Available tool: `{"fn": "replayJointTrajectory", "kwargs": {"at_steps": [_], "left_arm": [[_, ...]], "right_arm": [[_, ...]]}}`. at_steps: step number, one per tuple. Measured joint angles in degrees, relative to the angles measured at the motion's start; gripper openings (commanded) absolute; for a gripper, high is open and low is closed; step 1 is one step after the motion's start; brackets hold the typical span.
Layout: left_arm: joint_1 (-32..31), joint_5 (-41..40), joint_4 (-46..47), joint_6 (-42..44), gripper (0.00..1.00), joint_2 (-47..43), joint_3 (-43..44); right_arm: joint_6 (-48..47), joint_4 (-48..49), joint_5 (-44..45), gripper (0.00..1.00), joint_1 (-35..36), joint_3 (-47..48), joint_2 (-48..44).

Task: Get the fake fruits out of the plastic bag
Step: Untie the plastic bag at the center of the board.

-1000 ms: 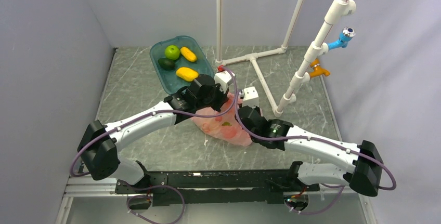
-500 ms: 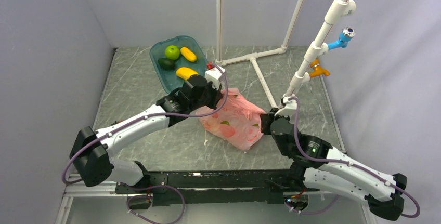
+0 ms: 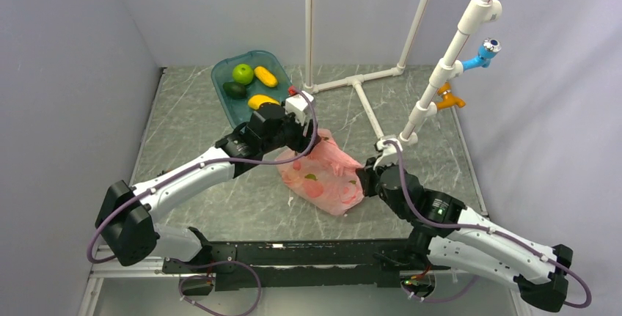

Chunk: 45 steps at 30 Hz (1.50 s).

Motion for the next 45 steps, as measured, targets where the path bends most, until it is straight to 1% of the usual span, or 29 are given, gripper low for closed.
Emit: {"fn": "replayJointTrajectory", "kwargs": {"at_steps": [1,4,7,8,10,13,16,17,18,22,23,24,26,30,31,32,35,40,41,42,43,44,45], "left_arm": [[0.2,1.3,-0.2,0.5,0.78,0.0,0.1],[0.7,5.0,-1.6,1.8,0.8,1.1,2.1],[1.0,8.4,-4.0,3.3,0.81,4.7,7.2],[1.0,9.6,-4.4,3.6,0.83,6.0,8.6],[1.1,11.9,-5.2,4.3,0.83,8.2,10.3],[1.1,15.9,-8.7,5.0,0.85,11.6,12.7],[1.1,18.7,-11.7,6.2,0.86,13.7,13.9],[1.1,18.9,-12.6,6.7,0.9,14.0,14.2],[1.1,19.0,-14.0,7.4,0.91,14.4,14.8],[1.0,18.5,-17.1,10.1,0.9,15.0,17.0],[0.9,18.1,-17.8,10.9,0.87,15.0,17.3],[0.7,17.7,-18.3,11.6,0.8,15.1,17.6],[0.0,16.3,-20.3,13.2,0.56,15.6,18.7],[-1.5,11.4,-22.8,15.0,0.24,17.0,20.7],[-1.6,10.3,-23.0,14.7,0.1,17.0,20.7],[-1.6,8.9,-22.7,14.6,0.0,16.7,20.3],[-0.5,5.0,-20.1,13.9,0.0,13.4,16.3],[2.8,-2.1,-12.8,11.3,0.0,0.3,6.0],[3.5,-3.4,-11.1,10.3,0.0,-2.5,4.4],[4.1,-4.3,-9.3,9.5,0.0,-4.6,3.3],[4.7,-5.3,-7.1,8.6,0.0,-6.8,1.9],[5.0,-5.8,-5.6,8.0,0.0,-8.4,1.0],[5.4,-6.3,-4.0,7.5,0.0,-9.8,0.0]], "right_arm": [[-1.3,0.3,-1.6,0.0,0.0,0.1,0.7],[-4.4,1.6,-6.0,0.0,0.0,0.4,2.6],[-6.6,3.2,-10.3,0.0,0.0,0.4,4.8],[-7.2,3.5,-11.4,0.0,0.0,0.6,5.7],[-8.0,3.5,-12.9,0.0,0.0,1.2,7.6],[-8.8,3.5,-13.5,0.0,0.0,1.6,8.8],[-8.8,3.5,-13.6,0.0,0.0,1.6,7.8],[-8.8,3.5,-13.6,0.0,0.0,1.6,7.2],[-8.8,3.5,-13.6,0.0,0.0,1.6,6.5],[-8.7,3.5,-13.2,0.0,0.0,1.6,4.2],[-8.7,3.4,-13.1,0.0,0.0,1.6,4.1],[-8.6,3.3,-13.0,0.0,0.0,1.6,4.0],[-8.5,3.1,-12.6,0.0,0.0,1.6,4.1],[-8.1,3.0,-11.3,0.0,0.0,1.6,4.0],[-7.8,2.9,-11.0,0.0,0.0,1.6,4.0],[-7.6,2.7,-10.6,0.0,0.0,1.6,4.0],[-5.7,2.1,-8.3,0.0,0.0,1.6,3.8],[1.4,-0.1,-1.4,0.0,0.0,1.1,2.5],[3.7,-1.2,0.5,0.06,0.0,0.8,1.9],[5.9,-2.0,2.0,0.17,0.0,0.4,1.3],[8.8,-2.9,3.8,0.31,0.0,-0.4,0.2],[11.0,-3.5,4.9,0.4,0.0,-1.2,-1.0],[13.0,-3.7,5.4,0.43,-0.1,-2.6,-2.8]]}}
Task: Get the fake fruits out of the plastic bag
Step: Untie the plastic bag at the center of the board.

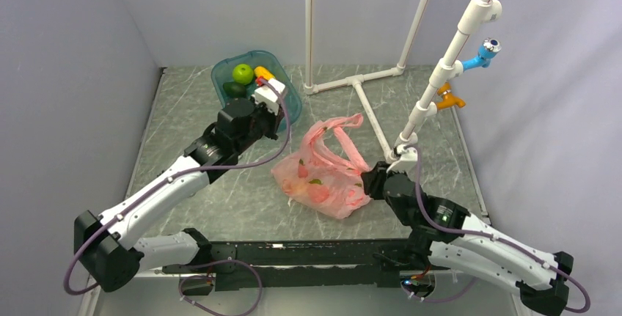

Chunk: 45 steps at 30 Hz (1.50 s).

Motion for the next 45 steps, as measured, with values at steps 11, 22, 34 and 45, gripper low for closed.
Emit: {"fn": "replayJointTrajectory", "kwargs": {"at_steps": [11,22,34,45], "left_arm": [[0.7,8.9,4.0,-2.6,0.59,4.6,2.1],[0.7,20.9,-5.8,-4.4,0.69,22.5,11.3],[0.8,22.8,-5.4,-6.1,0.26,22.1,10.2],[1.2,14.9,-4.8,-6.6,0.0,9.7,8.0]], "right_arm": [[-2.8,0.2,-2.1,0.66,0.0,-4.1,-8.4],[-15.2,0.5,-0.8,0.95,0.0,10.5,7.3],[-17.0,5.8,0.4,0.61,-12.6,14.1,21.2],[-19.6,8.8,-6.1,0.01,-17.5,25.1,27.5]]}}
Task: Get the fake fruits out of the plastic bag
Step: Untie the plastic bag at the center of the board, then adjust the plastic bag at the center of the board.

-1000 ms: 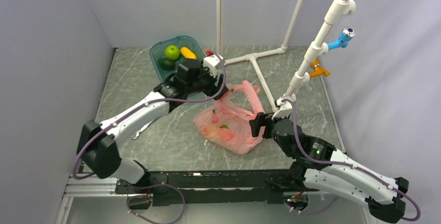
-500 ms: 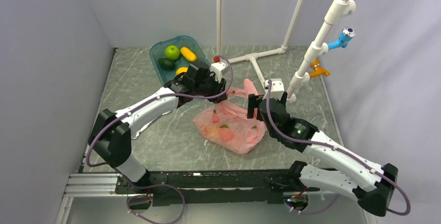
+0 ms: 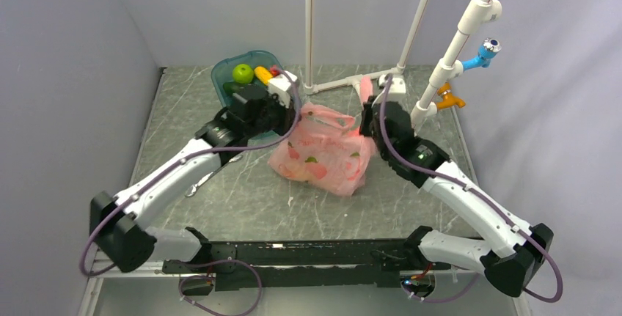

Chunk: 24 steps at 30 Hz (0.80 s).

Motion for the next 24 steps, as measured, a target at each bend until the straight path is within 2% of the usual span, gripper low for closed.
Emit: {"fn": "replayJointTrajectory", "kwargs": {"at_steps": [4,5,7,8,9,10,13,17,19,22,24], "left_arm": [[2.4,-7.3,-3.3,-3.7,0.0,-8.7,0.0],[3.3,-8.8,-4.0,-4.9,0.03,-11.2,0.0],[4.5,-10.3,-4.0,-7.7,0.21,-16.1,-0.7],[4.8,-10.7,-3.9,-9.2,0.34,-18.9,-1.7],[4.9,-10.8,-3.9,-10.5,0.42,-21.7,-3.1],[5.0,-10.8,-3.8,-11.9,0.49,-24.1,-4.9],[5.3,-9.8,-3.8,-17.7,0.63,-30.8,-12.7],[5.4,-6.2,-7.2,-25.2,0.77,-37.4,-26.3],[5.4,-4.7,-12.1,-27.9,0.82,-41.2,-30.6],[5.4,-3.7,-19.9,-29.9,0.84,-48.1,-30.1],[5.4,-3.4,-24.1,-30.0,0.85,-51.0,-25.6]], "right_arm": [[-3.5,3.1,-1.9,0.0,-2.9,8.3,1.5],[-4.2,4.3,-2.5,0.0,-3.2,9.7,1.8],[-4.6,6.8,-5.6,0.02,-3.3,11.1,2.0],[-4.8,7.5,-7.1,0.06,-3.1,11.0,1.9],[-4.8,8.9,-9.2,0.08,-2.9,10.2,1.6],[-4.8,10.5,-11.1,0.11,-3.0,8.3,0.9],[-3.7,15.6,-17.0,0.31,-3.3,-1.7,-3.4],[-1.0,20.0,-26.1,0.46,-3.1,-18.1,-10.0],[-0.2,20.2,-28.6,0.52,-2.3,-21.2,-11.1],[0.9,19.5,-31.6,0.56,-0.9,-23.1,-12.5],[1.3,19.3,-32.7,0.65,-0.4,-23.1,-13.4]]}}
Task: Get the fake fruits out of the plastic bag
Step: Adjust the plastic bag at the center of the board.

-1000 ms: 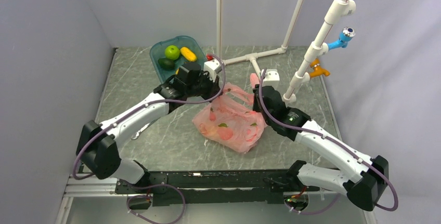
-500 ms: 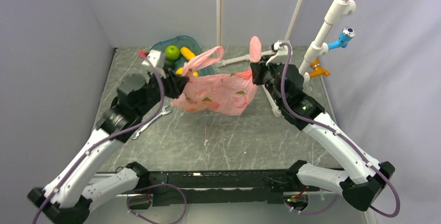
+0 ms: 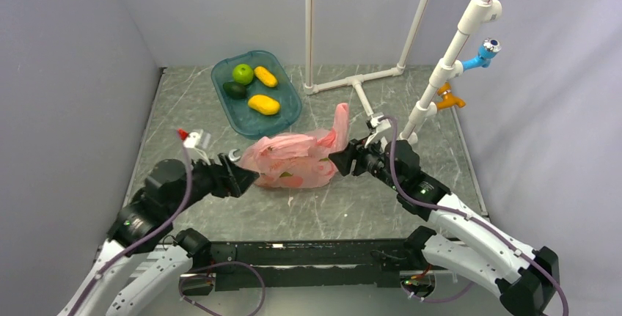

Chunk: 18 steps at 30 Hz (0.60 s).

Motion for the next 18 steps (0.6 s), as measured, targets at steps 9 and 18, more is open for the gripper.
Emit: {"fn": "replayJointTrajectory", "kwargs": {"at_steps": [9,18], "left_arm": [[-6.6,-1.7,-9.3,5.0,0.88,15.0,20.9],[-23.7,-25.9,-20.5,14.2,0.99,38.4,44.3]], "right_arm": [[0.5,-11.4,2.2,0.93,0.1,8.0,2.5],[3.0,-24.4,12.0,0.99,-0.3,26.6,8.3]]}}
